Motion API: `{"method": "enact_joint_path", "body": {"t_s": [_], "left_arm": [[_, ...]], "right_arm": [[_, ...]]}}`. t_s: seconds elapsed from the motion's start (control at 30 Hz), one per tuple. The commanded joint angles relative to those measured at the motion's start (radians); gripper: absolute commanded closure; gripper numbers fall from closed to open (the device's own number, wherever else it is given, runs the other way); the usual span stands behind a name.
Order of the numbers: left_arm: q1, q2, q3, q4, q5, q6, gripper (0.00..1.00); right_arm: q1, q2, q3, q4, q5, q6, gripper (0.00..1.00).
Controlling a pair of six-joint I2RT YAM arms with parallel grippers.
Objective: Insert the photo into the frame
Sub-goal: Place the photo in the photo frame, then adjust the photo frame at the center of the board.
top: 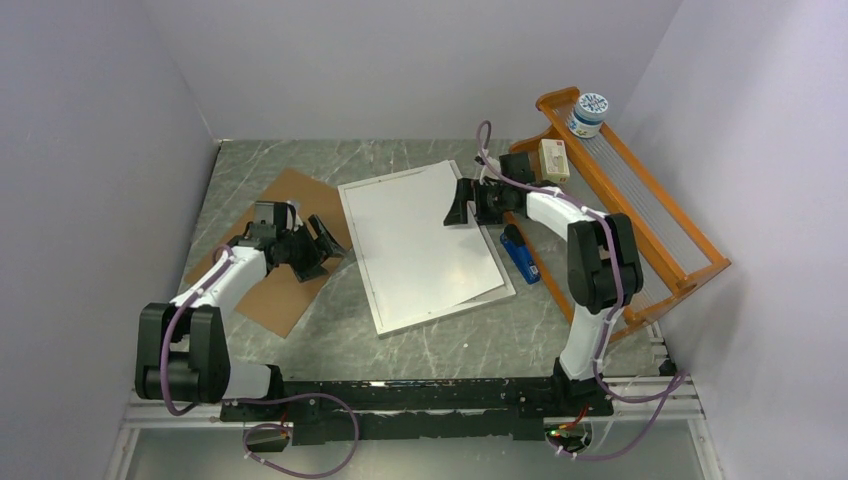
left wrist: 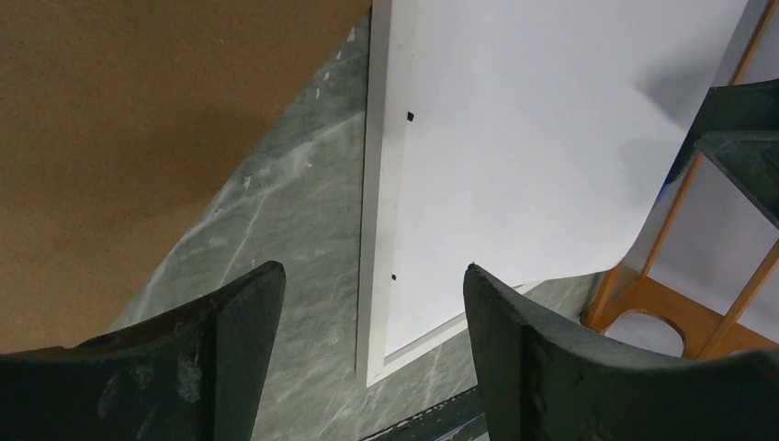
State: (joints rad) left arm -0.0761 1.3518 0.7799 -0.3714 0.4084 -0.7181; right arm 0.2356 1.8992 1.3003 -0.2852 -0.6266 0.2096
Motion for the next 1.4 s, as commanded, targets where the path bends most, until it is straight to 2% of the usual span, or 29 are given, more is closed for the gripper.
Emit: {"method": "enact_joint_path", "body": {"t_s": [0.0,0.2,0.5,0.87,1.1,1.2,1.37], "left_arm": [[-0.005,-0.054,0.036,-0.027,-0.019,0.018,0.24],[-0.007,-0.066,0.027,-0.033,-0.033,0.015,0.23],[-0.011,-0.042,-0.004,0.007,-0.023,-0.005,0.23],[-0.026,0.061,-0.046,0.109,-0.011,-0.075,0.22],[-0.065,0.155,-0.005,0.103,-0.014,-0.054,0.22],[-0.09,0.206,0.031,0.058,-0.063,-0.034,0.23],[-0.11,0.296,0.104,0.045,-0.076,-0.012,0.23]], "right_arm": [[0.004,-0.077,0.006,-0.034,0.141,-0.024,0.01],[0.006,-0.129,-0.004,-0.076,0.381,0.004,0.01],[0.025,-0.098,-0.011,-0.09,0.405,0.035,0.01],[0.086,0.018,0.049,-0.099,0.531,0.044,0.01],[0.107,0.023,0.022,-0.098,0.476,0.034,0.01],[0.107,-0.026,-0.05,-0.077,0.386,0.013,0.01],[0.108,-0.1,-0.158,-0.066,0.383,0.028,0.01]]}}
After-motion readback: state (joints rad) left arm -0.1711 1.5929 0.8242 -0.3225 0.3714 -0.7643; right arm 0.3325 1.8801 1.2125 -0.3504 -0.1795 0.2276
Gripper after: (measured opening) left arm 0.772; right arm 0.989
